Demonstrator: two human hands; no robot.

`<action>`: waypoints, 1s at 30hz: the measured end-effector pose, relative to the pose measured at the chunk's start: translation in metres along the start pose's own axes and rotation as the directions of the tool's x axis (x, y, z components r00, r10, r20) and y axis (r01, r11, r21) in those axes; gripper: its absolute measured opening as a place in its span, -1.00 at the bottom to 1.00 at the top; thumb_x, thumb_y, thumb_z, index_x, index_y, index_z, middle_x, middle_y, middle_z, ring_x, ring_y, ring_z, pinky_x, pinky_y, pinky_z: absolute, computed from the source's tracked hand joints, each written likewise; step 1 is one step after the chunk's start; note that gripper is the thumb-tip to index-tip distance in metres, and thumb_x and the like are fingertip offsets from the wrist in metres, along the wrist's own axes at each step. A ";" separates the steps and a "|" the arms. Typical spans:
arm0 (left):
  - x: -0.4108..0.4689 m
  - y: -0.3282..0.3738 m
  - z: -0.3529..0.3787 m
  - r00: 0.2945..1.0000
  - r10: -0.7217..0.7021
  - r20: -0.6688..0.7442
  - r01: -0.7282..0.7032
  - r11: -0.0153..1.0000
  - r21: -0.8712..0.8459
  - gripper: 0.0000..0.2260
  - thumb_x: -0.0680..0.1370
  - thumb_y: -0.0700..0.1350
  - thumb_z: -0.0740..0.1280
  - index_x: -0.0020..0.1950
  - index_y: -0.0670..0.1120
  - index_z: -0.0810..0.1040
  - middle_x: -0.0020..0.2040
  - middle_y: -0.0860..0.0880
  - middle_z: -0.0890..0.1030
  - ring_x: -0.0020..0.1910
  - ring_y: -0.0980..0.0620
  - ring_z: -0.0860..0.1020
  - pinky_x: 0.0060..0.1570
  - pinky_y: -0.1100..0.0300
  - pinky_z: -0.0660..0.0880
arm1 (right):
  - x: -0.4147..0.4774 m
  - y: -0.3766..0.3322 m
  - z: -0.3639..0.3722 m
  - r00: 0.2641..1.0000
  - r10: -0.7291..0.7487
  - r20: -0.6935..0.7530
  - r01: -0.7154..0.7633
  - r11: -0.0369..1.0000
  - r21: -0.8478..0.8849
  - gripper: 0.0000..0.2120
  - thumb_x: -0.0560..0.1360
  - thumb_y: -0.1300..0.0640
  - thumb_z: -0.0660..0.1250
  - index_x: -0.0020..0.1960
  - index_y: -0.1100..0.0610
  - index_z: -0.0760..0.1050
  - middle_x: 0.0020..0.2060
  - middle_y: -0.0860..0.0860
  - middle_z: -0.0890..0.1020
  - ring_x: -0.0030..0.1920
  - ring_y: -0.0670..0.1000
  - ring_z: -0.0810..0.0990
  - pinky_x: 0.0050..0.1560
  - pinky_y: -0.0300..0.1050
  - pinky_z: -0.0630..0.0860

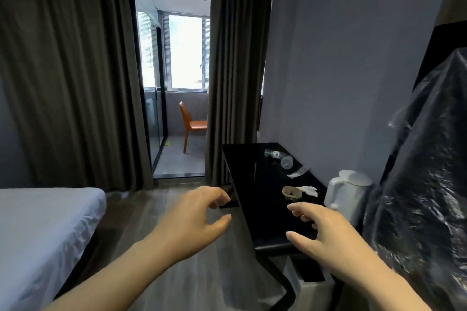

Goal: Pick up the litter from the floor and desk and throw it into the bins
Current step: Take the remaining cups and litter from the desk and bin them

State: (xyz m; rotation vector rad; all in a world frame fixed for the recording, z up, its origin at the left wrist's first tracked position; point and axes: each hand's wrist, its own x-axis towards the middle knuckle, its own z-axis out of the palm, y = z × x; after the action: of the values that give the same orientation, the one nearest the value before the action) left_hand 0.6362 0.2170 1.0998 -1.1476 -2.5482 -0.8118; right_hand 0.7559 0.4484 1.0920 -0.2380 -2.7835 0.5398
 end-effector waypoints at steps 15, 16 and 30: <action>0.191 -0.179 0.029 0.985 0.142 0.095 -0.136 0.989 -0.065 -0.74 0.49 0.07 0.34 0.17 0.12 0.52 0.05 0.21 0.53 -0.03 0.26 0.46 0.02 0.39 0.43 | 0.195 0.003 0.085 0.969 0.245 -0.016 -0.245 0.969 -0.018 -0.49 0.46 -0.15 0.34 0.39 -0.14 0.36 0.20 -0.26 0.48 0.19 -0.24 0.43 0.20 -0.31 0.41; 0.203 -0.190 0.033 0.983 0.155 0.099 -0.149 0.987 -0.068 -0.74 0.49 0.08 0.35 0.17 0.12 0.52 0.04 0.21 0.53 -0.03 0.26 0.47 0.03 0.38 0.44 | 0.205 0.004 0.092 0.965 0.263 -0.020 -0.263 0.965 -0.009 -0.49 0.46 -0.14 0.34 0.38 -0.14 0.36 0.20 -0.26 0.48 0.19 -0.25 0.43 0.18 -0.31 0.41; 0.361 -0.280 0.113 0.953 0.205 0.222 -0.178 0.975 -0.134 -0.75 0.47 0.08 0.36 0.13 0.12 0.52 -0.02 0.25 0.49 -0.03 0.26 0.49 0.05 0.33 0.47 | 0.354 0.079 0.153 0.916 0.402 0.003 -0.402 0.915 0.037 -0.51 0.45 -0.15 0.36 0.35 -0.15 0.38 0.18 -0.27 0.48 0.15 -0.28 0.44 0.04 -0.40 0.38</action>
State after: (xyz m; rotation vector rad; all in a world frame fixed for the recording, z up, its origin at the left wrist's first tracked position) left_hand 0.1890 0.3534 1.0482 -1.5863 -2.5441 -0.8247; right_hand 0.3819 0.5456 1.0161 -0.8153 -2.7221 0.6802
